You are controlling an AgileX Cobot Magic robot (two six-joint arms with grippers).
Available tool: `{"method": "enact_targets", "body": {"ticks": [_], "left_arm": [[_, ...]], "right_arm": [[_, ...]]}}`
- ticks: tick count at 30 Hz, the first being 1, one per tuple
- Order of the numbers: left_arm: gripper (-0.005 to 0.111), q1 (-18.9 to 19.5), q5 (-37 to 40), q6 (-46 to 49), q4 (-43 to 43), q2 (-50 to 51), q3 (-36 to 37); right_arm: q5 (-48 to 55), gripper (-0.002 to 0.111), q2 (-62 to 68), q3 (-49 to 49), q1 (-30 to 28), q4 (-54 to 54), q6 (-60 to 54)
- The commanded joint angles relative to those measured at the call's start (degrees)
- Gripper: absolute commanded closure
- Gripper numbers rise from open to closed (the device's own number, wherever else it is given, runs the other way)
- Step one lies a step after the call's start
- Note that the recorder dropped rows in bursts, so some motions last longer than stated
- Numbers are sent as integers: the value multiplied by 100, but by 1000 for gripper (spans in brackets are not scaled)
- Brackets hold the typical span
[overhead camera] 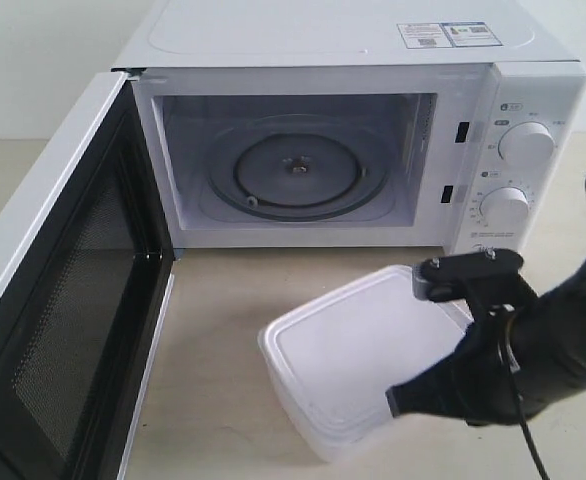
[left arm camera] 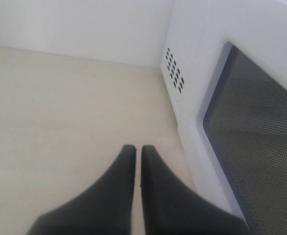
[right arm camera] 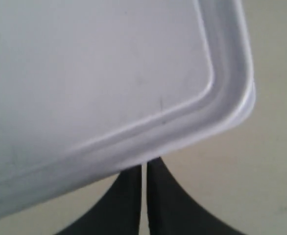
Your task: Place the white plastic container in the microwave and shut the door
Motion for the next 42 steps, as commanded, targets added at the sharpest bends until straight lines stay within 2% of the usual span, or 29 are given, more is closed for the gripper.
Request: {"method": "enact_targets", "body": {"ticks": [1,6,13,16,19,24,30,32,36,39,41,42], "left_arm": [[102,11,-19,-32,-2,-17,21],[102,11,-19,-32,-2,-17,21],[102,11,-19,-32,-2,-17,21],[102,11,-19,-32,-2,-17,21],[102,11,-19,-32,-2,-17,21],[102,11,-19,-32,-2,-17,21],[102,11,-19,-32,-2,-17,21],[102,11,-19,-32,-2,-17,21],[102,11,-19,-32,-2,-17,21],[102,11,-19,-32,-2,-17,21],[102,11,-19,-32,-2,-17,21],[102,11,-19,-32,-2,-17,21]], "right_arm": [[-332,108,108,-543,-155,-1276,1031],[-376,108,-27,-660,-168,-1477,1202],[-862,108,-883,51,-411,-1424,2182],[-1315,108,-1385,392,-646,-701,2083],[-1291,108,-1657,641,-805,79,2023],[-1984,108,-1661,1117,-801,1809,894],[-2108,108,-1673,1183,-589,2280,867],[-2517,108,-1673,1244,-368,2584,867],[-3105,108,-1659,1244,-199,2481,821],[-3232,108,-1659,1249,-63,2147,1386],[-3639,108,-1659,1392,-51,1773,1811],[-4005,108,-1659,1519,-51,1399,2393]]}}
